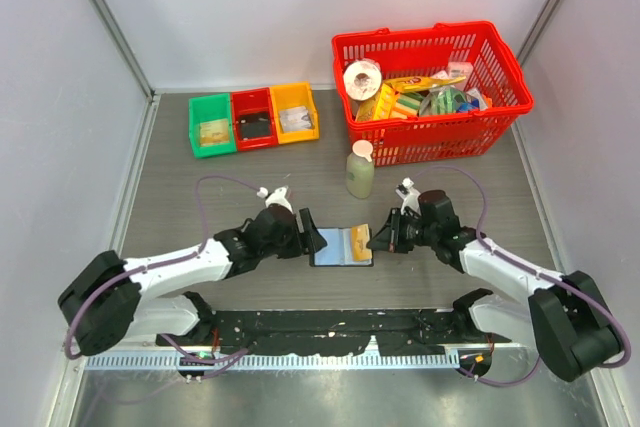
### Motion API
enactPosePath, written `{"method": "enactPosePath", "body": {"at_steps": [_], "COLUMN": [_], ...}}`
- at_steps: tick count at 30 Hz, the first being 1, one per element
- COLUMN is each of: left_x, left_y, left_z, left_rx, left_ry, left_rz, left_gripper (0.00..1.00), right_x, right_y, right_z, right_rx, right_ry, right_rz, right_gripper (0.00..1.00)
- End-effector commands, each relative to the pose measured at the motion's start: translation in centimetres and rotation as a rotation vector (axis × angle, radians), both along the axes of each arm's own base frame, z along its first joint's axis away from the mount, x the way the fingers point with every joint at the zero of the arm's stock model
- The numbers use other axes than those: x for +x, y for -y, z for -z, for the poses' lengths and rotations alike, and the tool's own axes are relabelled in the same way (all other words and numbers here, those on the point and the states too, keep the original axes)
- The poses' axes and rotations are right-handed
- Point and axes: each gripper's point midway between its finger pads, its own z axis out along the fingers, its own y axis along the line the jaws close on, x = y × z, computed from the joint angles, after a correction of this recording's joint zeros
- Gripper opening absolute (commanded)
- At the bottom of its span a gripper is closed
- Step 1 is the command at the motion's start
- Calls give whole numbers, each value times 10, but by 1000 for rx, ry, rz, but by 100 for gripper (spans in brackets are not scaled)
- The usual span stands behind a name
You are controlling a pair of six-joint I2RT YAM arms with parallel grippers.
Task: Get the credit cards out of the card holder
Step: Remove the credit card from the card holder.
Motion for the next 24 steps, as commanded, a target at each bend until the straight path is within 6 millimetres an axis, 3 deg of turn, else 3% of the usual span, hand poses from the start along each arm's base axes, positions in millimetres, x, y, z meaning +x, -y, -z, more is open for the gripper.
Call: {"method": "enactPosePath", "body": {"at_steps": [1,3,8,9,17,24], "left_x": [20,21,16,13,3,-13], "left_y": [-1,5,20,24,36,44], "left_z": [-53,-74,-106,-112,-147,-154], "left_rx": [-17,-52,-54,-62,-52,-141], "left_ry": [149,193,271,279,361,337], "left_rz": [61,148,406,459,768,1016], "left_gripper": [79,89,95,100,98,89], "right_x": [6,5,-5,-9,-24,-32], "right_y": [-4,-7,-19,-20,-27,-29], "right_z": [-37,-55,-94,-97,-136,-159], "right_rx": [22,51,127,139,212,261], "right_ry": [105,151,233,240,351,433], "right_rz": [-47,-82,-211,-239,-382,-452], "right_gripper": [1,1,1,1,1,1]}}
